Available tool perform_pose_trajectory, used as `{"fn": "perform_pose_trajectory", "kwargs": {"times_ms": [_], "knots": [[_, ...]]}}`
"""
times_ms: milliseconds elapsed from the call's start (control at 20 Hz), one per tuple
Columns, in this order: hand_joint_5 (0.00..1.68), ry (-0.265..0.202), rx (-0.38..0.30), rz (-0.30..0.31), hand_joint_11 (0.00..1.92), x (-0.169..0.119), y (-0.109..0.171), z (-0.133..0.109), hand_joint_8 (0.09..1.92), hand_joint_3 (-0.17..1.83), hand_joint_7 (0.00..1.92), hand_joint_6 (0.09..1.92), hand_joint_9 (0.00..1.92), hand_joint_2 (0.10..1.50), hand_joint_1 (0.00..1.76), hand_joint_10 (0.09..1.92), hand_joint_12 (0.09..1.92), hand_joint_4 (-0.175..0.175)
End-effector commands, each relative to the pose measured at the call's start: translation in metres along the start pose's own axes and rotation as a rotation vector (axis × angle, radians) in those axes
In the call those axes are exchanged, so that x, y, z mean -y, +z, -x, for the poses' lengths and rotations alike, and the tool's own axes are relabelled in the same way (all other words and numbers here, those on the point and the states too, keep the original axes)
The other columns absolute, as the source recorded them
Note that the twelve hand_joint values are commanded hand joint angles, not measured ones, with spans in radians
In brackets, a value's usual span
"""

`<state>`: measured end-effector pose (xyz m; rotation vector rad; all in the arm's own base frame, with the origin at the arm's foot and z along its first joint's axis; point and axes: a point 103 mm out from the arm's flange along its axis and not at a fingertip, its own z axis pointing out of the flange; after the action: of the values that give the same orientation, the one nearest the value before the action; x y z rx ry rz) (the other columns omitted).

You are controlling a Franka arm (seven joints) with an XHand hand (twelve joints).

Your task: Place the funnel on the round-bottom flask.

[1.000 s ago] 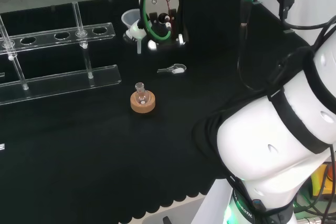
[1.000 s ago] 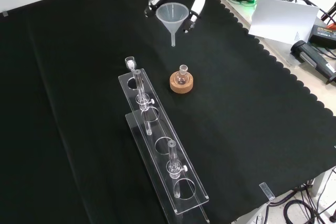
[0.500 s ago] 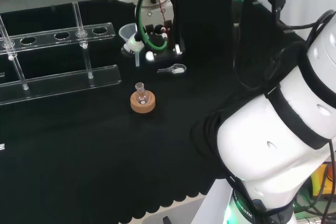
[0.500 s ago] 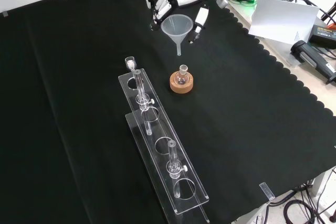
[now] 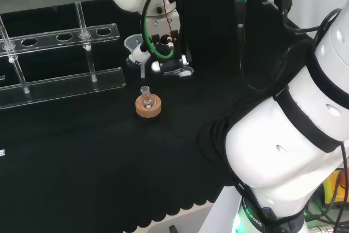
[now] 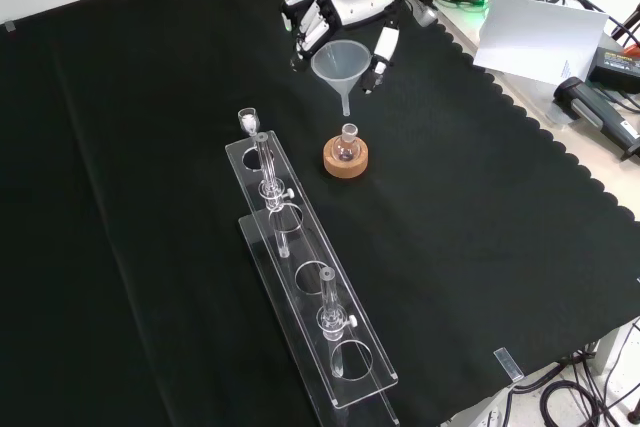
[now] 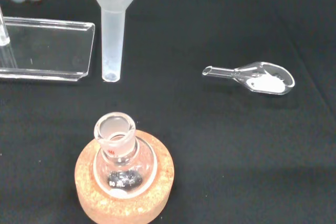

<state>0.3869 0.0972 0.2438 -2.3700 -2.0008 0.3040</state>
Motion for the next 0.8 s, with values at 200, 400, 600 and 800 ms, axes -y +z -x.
{"fn": "perform_pose_trajectory", "kwargs": {"times_ms": [200,400,600,800], "knots": [[0.8,-0.002,0.008,-0.014,0.0,-0.002,0.017,0.002,0.48,0.68,1.0,0.37,0.82,0.74,0.81,0.34,1.41,0.053],[0.8,0.006,0.007,-0.014,0.0,-0.007,0.022,0.004,0.48,0.68,1.0,0.37,0.82,0.74,0.81,0.34,1.41,0.053],[0.8,0.007,0.002,-0.006,0.0,-0.013,0.024,0.009,0.48,0.69,1.01,0.38,0.82,0.74,0.81,0.34,1.41,0.053],[0.8,-0.001,-0.001,-0.008,0.0,-0.019,0.029,0.012,0.48,0.69,1.01,0.38,0.82,0.74,0.82,0.34,1.4,0.053]]}}
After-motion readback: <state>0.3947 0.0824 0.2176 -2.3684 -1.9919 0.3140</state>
